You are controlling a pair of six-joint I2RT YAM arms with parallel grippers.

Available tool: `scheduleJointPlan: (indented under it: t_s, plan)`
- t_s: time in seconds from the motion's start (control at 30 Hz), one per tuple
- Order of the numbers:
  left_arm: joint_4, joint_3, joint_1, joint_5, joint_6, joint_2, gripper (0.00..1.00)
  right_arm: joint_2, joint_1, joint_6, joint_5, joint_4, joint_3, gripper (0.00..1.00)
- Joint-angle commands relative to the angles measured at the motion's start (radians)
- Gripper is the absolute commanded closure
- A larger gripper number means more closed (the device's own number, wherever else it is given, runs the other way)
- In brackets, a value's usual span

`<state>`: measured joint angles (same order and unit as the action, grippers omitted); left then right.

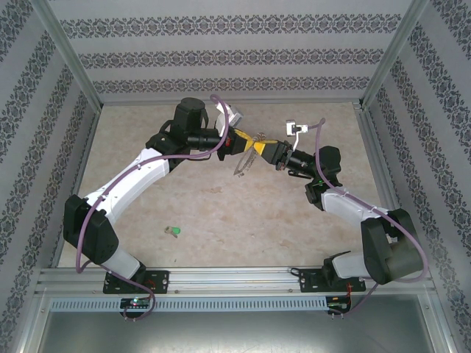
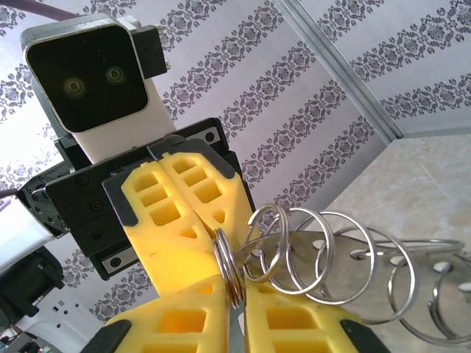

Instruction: Put the keys on the keyring

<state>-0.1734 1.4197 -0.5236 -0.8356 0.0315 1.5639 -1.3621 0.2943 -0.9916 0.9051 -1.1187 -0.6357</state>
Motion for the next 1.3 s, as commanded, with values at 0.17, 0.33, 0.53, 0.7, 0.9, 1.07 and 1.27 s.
scheduleJointPlan:
  t_s: [0.17,0.33,0.53,0.7,0.9,1.07,1.27]
  plan:
    - [0.033,0.004,-0.007,-0.008,0.017,0.007,1.0,0.005,-0.003,0.013,-0.002,-0.067,-0.039,1.0]
    - [0.106,-0.022,-0.005,0.061,0.082,-0.023,0.64,-0.006,-0.012,0.031,-0.004,-0.067,-0.039,1.0]
    - [0.191,-0.077,0.013,0.144,0.158,-0.078,0.39,-0.011,-0.024,0.041,0.0,-0.067,-0.043,1.0]
    - [0.324,-0.145,0.068,0.1,0.303,-0.116,0.37,-0.002,-0.033,0.046,0.01,-0.07,-0.039,1.0]
    - [0.401,-0.158,0.081,-0.019,0.388,-0.105,0.48,0.003,-0.036,0.047,0.023,-0.069,-0.046,1.0]
    - [0.434,-0.177,0.08,-0.068,0.412,-0.084,0.52,-0.005,-0.033,0.046,0.026,-0.07,-0.054,1.0]
    - [0.472,-0.185,0.067,-0.113,0.435,-0.052,0.57,-0.009,-0.027,0.044,0.024,-0.07,-0.062,1.0]
